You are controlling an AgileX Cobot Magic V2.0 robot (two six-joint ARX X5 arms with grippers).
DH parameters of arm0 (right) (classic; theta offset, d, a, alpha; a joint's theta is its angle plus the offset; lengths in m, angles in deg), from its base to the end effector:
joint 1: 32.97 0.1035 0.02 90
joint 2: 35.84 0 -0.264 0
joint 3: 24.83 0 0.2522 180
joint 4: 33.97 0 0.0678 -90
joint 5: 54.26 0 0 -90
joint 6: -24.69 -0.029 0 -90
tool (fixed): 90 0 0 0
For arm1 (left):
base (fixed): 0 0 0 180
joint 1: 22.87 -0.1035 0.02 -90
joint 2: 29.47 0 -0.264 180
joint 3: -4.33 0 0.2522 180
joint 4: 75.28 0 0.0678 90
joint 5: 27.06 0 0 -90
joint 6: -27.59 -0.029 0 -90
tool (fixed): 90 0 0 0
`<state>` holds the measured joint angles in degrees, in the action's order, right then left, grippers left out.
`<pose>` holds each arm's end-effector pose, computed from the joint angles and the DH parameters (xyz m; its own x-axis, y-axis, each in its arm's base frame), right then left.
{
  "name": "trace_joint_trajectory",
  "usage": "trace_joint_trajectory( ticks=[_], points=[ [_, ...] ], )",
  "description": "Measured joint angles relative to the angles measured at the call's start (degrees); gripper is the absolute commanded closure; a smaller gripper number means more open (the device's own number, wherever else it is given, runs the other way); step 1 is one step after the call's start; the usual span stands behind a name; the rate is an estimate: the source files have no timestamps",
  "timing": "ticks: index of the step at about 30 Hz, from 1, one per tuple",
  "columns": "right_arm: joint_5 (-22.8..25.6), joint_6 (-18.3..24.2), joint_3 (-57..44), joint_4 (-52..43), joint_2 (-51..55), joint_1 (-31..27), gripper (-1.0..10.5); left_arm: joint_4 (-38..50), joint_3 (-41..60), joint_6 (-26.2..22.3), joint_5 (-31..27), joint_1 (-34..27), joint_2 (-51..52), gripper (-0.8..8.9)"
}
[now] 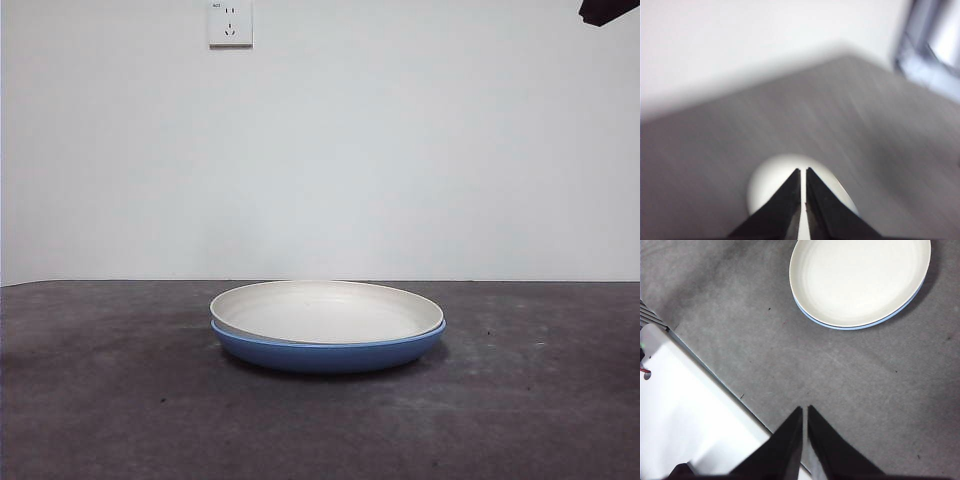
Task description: Pick up the white plate, put it on the blue plate, put it on desk
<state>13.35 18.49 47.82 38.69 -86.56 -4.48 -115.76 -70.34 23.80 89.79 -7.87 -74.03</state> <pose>0.1237 0.0797 0.3288 0.3327 0.6140 -0.7158 -0.5756 0.7334 0.3615 0.1340 -0.0495 0.3984 0.7308 -0.6634 -0.1606 0.6701 0.7421 -0.0161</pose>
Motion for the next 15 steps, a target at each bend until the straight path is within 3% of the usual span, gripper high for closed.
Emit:
trace_joint_trajectory(
  ticks=[3, 8, 15],
  points=[
    [0.0, 0.0, 0.0, 0.0, 0.0, 0.0, 9.3, 11.7, 6.6, -0.2, -1.7, -5.5, 7.1, 7.98],
    [0.0, 0.0, 0.0, 0.0, 0.0, 0.0, 9.3, 23.9, 20.5, -0.4, -10.3, -12.2, 19.5, 7.98],
    [0.0, 0.0, 0.0, 0.0, 0.0, 0.0, 9.3, 25.3, 36.9, -0.4, -15.1, -15.8, 30.7, 7.98]
  ],
)
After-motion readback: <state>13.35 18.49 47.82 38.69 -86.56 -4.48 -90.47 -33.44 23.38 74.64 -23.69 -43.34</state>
